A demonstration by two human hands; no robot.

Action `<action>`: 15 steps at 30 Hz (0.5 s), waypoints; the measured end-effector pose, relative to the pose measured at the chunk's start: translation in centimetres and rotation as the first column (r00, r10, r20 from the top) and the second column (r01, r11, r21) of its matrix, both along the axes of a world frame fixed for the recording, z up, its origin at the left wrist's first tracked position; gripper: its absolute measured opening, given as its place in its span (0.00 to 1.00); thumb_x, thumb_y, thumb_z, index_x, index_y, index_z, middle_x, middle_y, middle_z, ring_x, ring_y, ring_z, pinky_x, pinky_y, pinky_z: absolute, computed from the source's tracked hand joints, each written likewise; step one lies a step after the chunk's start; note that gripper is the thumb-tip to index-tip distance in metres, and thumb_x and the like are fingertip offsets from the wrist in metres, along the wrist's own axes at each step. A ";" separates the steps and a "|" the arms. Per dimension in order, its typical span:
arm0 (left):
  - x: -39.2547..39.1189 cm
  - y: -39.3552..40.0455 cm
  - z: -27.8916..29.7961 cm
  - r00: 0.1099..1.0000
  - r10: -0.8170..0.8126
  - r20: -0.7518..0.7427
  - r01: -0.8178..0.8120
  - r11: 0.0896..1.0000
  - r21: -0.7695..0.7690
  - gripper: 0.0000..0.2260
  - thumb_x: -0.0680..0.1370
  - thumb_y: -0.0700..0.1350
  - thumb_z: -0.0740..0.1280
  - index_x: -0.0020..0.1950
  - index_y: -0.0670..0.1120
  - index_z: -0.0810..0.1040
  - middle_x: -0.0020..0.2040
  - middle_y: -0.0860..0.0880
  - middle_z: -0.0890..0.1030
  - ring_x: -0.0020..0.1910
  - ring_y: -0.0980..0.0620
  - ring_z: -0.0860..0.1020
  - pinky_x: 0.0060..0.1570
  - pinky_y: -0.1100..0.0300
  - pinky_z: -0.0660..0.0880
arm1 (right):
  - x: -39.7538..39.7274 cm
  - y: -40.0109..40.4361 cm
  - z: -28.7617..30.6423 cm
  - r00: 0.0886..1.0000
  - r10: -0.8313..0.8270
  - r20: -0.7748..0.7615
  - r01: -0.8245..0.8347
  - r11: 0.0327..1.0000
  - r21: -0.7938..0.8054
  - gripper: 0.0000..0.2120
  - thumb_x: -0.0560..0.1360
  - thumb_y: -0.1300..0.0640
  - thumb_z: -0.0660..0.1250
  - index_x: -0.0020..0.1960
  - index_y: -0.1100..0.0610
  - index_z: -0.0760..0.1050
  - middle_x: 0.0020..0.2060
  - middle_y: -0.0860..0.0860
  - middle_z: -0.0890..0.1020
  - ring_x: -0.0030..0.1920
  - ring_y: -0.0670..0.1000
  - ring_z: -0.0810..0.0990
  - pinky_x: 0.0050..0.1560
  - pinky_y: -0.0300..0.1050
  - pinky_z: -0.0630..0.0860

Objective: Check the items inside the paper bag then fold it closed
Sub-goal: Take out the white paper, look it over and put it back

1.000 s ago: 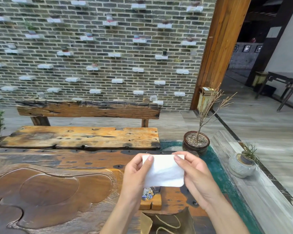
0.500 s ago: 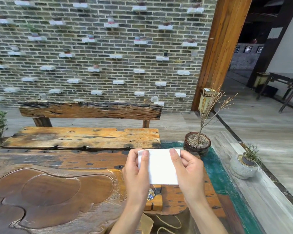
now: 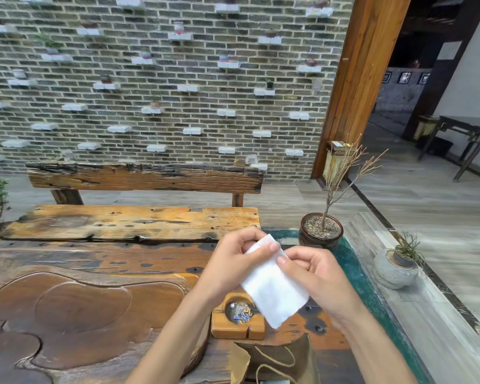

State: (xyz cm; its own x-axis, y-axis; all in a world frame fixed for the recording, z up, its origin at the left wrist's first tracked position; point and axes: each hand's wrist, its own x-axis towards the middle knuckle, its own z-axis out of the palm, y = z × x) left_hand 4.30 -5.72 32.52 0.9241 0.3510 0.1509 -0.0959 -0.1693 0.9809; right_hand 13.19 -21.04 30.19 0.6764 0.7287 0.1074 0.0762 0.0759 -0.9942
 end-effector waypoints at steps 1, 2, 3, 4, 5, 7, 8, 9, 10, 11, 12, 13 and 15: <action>0.1 0.1 -0.1 1.000 0.007 0.009 -0.006 0.999 -0.049 0.05 0.76 0.44 0.71 0.44 0.43 0.80 0.33 0.50 0.82 0.31 0.55 0.80 0.25 0.67 0.71 | -0.1 0.1 -0.1 1.000 -0.028 0.007 0.028 1.000 0.012 0.13 0.74 0.56 0.70 0.49 0.65 0.82 0.40 0.63 0.87 0.38 0.56 0.85 0.34 0.42 0.77; 0.1 0.2 -0.3 0.999 0.029 0.022 -0.027 0.994 -0.105 0.06 0.75 0.45 0.72 0.43 0.43 0.80 0.35 0.49 0.82 0.33 0.53 0.81 0.27 0.65 0.73 | -0.3 0.2 -0.1 0.998 -0.062 0.008 0.061 0.998 0.034 0.12 0.75 0.57 0.70 0.50 0.66 0.81 0.40 0.64 0.87 0.39 0.57 0.85 0.35 0.44 0.78; 0.2 0.1 -0.6 0.997 0.062 0.035 -0.055 0.984 -0.168 0.07 0.74 0.46 0.74 0.42 0.45 0.80 0.36 0.48 0.82 0.36 0.50 0.80 0.29 0.63 0.73 | -0.5 0.3 -0.2 0.994 -0.106 0.005 0.105 0.993 0.062 0.10 0.76 0.58 0.70 0.50 0.66 0.81 0.40 0.63 0.87 0.39 0.58 0.86 0.37 0.46 0.78; 0.1 0.0 -1.1 0.994 0.094 0.048 -0.080 0.968 -0.240 0.08 0.72 0.48 0.74 0.41 0.46 0.79 0.38 0.46 0.81 0.38 0.48 0.79 0.30 0.61 0.72 | -0.7 0.4 -0.3 0.988 -0.153 -0.006 0.153 0.984 0.092 0.09 0.77 0.59 0.69 0.50 0.66 0.81 0.40 0.63 0.87 0.40 0.58 0.86 0.38 0.48 0.78; 0.0 -0.3 -1.6 0.991 0.117 0.066 -0.090 0.943 -0.320 0.08 0.71 0.49 0.74 0.41 0.47 0.78 0.40 0.45 0.81 0.40 0.46 0.79 0.32 0.59 0.72 | -0.9 0.4 -0.4 0.979 -0.203 -0.022 0.204 0.972 0.118 0.09 0.77 0.59 0.68 0.50 0.65 0.81 0.40 0.62 0.87 0.40 0.58 0.86 0.39 0.50 0.79; -0.1 -1.4 -2.5 0.985 0.131 0.115 -0.060 0.875 -0.480 0.11 0.70 0.49 0.74 0.46 0.45 0.79 0.46 0.43 0.84 0.44 0.45 0.80 0.39 0.54 0.76 | -1.5 0.7 -0.5 0.958 -0.282 -0.051 0.286 0.945 0.158 0.08 0.77 0.59 0.67 0.48 0.63 0.82 0.40 0.61 0.87 0.39 0.58 0.86 0.40 0.51 0.78; -0.1 -2.1 -2.7 0.982 0.135 0.132 -0.044 0.842 -0.538 0.13 0.71 0.48 0.74 0.52 0.43 0.80 0.49 0.42 0.85 0.45 0.45 0.82 0.42 0.52 0.77 | -1.9 0.8 -0.5 0.950 -0.306 -0.064 0.313 0.933 0.177 0.08 0.77 0.59 0.67 0.47 0.62 0.83 0.40 0.61 0.87 0.39 0.57 0.85 0.40 0.52 0.78; 0.0 -2.8 -2.8 0.978 0.153 0.142 -0.046 0.820 -0.570 0.15 0.73 0.47 0.73 0.56 0.42 0.80 0.51 0.42 0.85 0.46 0.46 0.82 0.44 0.51 0.79 | -2.2 1.0 -0.6 0.942 -0.327 -0.075 0.335 0.921 0.197 0.08 0.77 0.59 0.67 0.45 0.61 0.83 0.40 0.61 0.87 0.39 0.57 0.85 0.41 0.52 0.77; 0.2 -3.4 -2.9 0.972 0.185 0.146 -0.067 0.811 -0.581 0.14 0.75 0.46 0.72 0.58 0.42 0.80 0.52 0.41 0.85 0.46 0.46 0.83 0.44 0.52 0.80 | -2.5 1.2 -0.7 0.935 -0.344 -0.080 0.354 0.912 0.209 0.08 0.77 0.59 0.67 0.44 0.60 0.83 0.40 0.60 0.87 0.40 0.56 0.84 0.42 0.53 0.77; 0.4 -3.9 -3.0 0.963 0.224 0.147 -0.101 0.812 -0.575 0.13 0.76 0.46 0.71 0.57 0.41 0.80 0.51 0.41 0.85 0.46 0.47 0.83 0.43 0.53 0.80 | -2.7 1.3 -0.7 0.929 -0.361 -0.077 0.369 0.905 0.210 0.08 0.77 0.59 0.67 0.44 0.60 0.83 0.40 0.60 0.87 0.40 0.55 0.84 0.43 0.53 0.76; 0.5 -4.2 -3.0 0.954 0.262 0.148 -0.139 0.818 -0.558 0.12 0.76 0.47 0.69 0.56 0.42 0.80 0.50 0.42 0.86 0.45 0.47 0.83 0.42 0.52 0.80 | -2.9 1.4 -0.7 0.926 -0.372 -0.068 0.378 0.903 0.205 0.08 0.78 0.59 0.67 0.44 0.60 0.82 0.40 0.59 0.87 0.40 0.54 0.84 0.42 0.52 0.76; 0.7 -4.3 -3.1 0.942 0.298 0.152 -0.178 0.830 -0.529 0.12 0.76 0.48 0.68 0.55 0.43 0.79 0.48 0.42 0.86 0.43 0.47 0.83 0.40 0.52 0.79 | -3.1 1.3 -0.8 0.923 -0.380 -0.056 0.383 0.902 0.199 0.08 0.78 0.59 0.66 0.44 0.61 0.82 0.40 0.58 0.87 0.39 0.52 0.84 0.41 0.50 0.76; 0.9 -4.3 -3.3 0.925 0.339 0.173 -0.236 0.867 -0.438 0.10 0.77 0.50 0.68 0.51 0.44 0.79 0.45 0.43 0.85 0.41 0.48 0.83 0.39 0.51 0.78 | -3.4 1.2 -0.6 0.919 -0.393 -0.041 0.393 0.898 0.197 0.09 0.78 0.58 0.66 0.45 0.63 0.80 0.38 0.56 0.87 0.37 0.50 0.83 0.38 0.48 0.75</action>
